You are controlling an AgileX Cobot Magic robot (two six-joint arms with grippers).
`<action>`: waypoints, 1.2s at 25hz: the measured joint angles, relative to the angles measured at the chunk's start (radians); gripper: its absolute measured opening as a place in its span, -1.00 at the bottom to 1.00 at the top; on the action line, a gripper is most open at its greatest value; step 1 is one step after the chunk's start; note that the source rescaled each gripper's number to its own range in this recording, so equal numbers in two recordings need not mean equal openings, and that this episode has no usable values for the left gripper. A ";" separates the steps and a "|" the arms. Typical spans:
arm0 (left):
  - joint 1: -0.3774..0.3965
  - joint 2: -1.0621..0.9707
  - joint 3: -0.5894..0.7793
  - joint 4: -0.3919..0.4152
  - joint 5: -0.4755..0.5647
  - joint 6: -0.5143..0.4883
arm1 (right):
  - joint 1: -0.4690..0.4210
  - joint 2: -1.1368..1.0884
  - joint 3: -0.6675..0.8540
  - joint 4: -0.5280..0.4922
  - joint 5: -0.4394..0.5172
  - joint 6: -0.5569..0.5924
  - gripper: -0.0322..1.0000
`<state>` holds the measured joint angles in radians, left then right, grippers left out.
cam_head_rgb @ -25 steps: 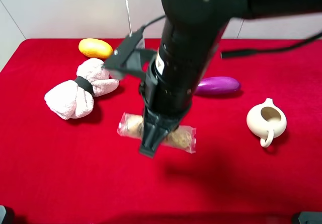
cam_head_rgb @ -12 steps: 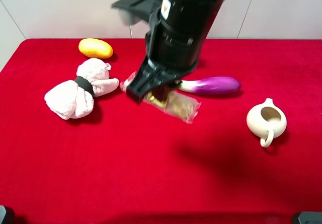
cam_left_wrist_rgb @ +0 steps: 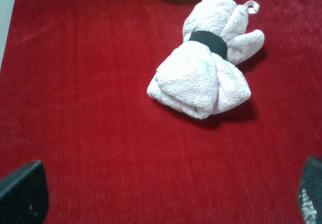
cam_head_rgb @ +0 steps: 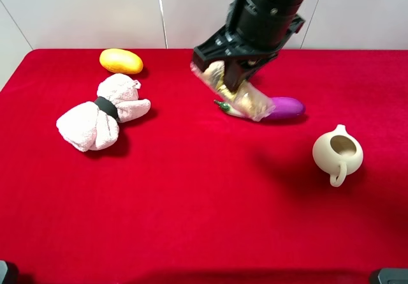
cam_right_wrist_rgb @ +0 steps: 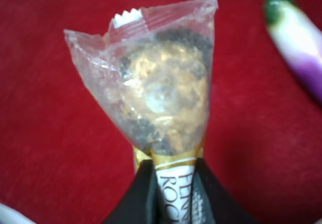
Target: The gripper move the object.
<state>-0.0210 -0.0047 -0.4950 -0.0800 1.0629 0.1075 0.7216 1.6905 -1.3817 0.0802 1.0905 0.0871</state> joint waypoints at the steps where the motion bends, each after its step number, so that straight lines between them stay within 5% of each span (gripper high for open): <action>1: 0.000 0.000 0.000 0.000 0.000 0.000 | -0.018 0.000 0.000 0.000 0.000 0.001 -0.94; 17: 0.000 0.000 0.000 0.000 0.000 0.000 | -0.325 0.137 -0.159 0.000 -0.004 -0.047 -0.94; 30: 0.000 0.000 0.000 0.000 0.000 0.000 | -0.383 0.398 -0.436 0.000 0.001 -0.048 -0.94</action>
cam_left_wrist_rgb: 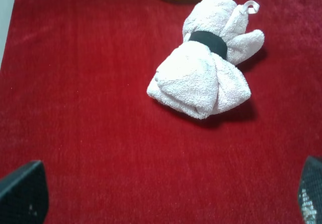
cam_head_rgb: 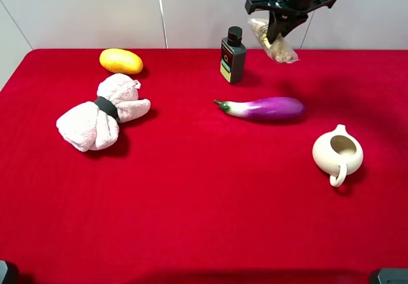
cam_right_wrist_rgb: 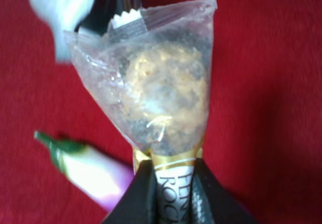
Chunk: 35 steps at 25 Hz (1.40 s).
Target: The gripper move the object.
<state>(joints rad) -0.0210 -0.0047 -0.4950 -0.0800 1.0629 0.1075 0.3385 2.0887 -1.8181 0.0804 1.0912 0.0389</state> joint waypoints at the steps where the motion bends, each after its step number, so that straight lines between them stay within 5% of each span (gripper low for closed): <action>1: 0.000 0.000 0.000 0.000 0.000 0.000 | -0.003 0.021 -0.022 0.000 0.000 0.000 -0.94; 14: 0.000 0.000 0.000 0.000 0.000 0.000 | -0.092 0.161 -0.098 0.000 -0.049 -0.004 -0.94; 35: 0.000 0.000 0.000 0.000 0.000 0.000 | -0.095 0.246 -0.098 -0.020 -0.182 -0.004 -0.94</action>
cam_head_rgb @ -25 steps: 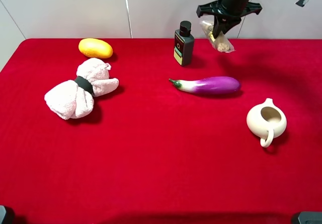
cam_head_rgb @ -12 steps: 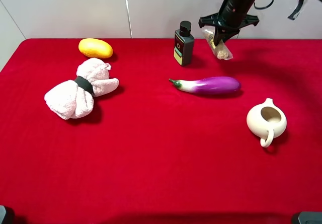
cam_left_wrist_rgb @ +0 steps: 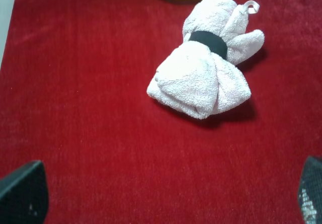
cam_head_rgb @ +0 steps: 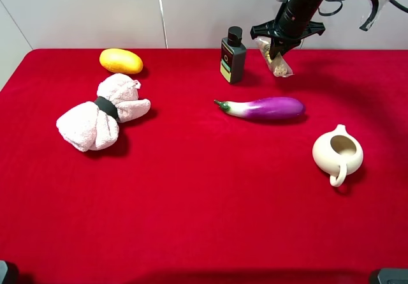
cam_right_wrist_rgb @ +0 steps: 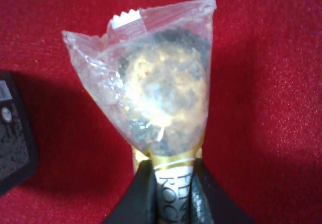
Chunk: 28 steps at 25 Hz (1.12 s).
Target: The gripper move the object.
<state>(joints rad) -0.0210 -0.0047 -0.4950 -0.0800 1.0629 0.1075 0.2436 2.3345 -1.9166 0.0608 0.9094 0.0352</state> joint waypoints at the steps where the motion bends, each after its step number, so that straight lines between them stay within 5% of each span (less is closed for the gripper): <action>1: 0.000 0.000 0.000 0.000 0.000 0.000 | 0.000 0.000 0.000 -0.001 -0.001 0.000 -0.94; 6: 0.000 0.000 0.000 0.000 0.000 0.000 | 0.000 0.000 0.000 -0.002 0.000 -0.045 -0.77; 11: 0.000 0.000 0.000 0.000 0.000 0.000 | 0.000 0.000 0.000 -0.002 0.018 -0.056 0.35; 14: 0.000 0.000 0.000 0.000 0.000 0.000 | 0.000 0.000 0.000 -0.002 0.018 -0.059 0.76; 28: 0.000 0.000 0.000 0.000 0.000 0.000 | 0.000 -0.002 0.000 -0.003 0.097 -0.059 0.89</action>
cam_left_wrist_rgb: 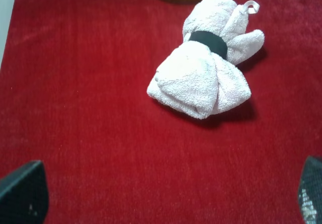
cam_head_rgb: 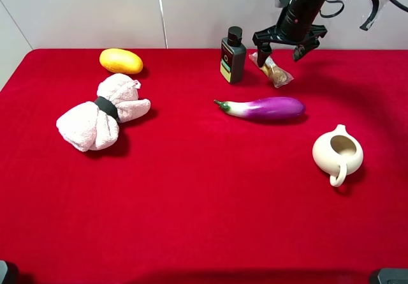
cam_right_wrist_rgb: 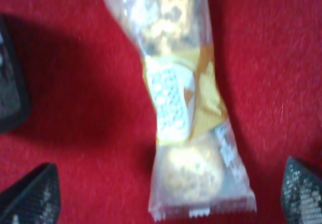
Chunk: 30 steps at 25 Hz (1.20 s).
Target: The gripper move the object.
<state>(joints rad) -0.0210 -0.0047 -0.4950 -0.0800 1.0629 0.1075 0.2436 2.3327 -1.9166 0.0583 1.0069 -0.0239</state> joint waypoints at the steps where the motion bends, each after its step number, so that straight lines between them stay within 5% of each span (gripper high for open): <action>1: 0.000 0.000 0.000 0.000 0.000 0.000 | 0.000 -0.004 0.000 0.000 0.014 0.000 0.89; 14: 0.000 0.000 0.000 0.000 -0.001 0.000 | 0.000 -0.136 0.000 0.000 0.194 -0.003 0.89; 30: 0.000 0.000 0.000 0.000 -0.001 0.000 | 0.000 -0.350 0.022 0.025 0.210 0.015 0.89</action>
<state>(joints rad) -0.0210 -0.0047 -0.4950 -0.0800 1.0621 0.1075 0.2436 1.9828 -1.8943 0.0828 1.2170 -0.0090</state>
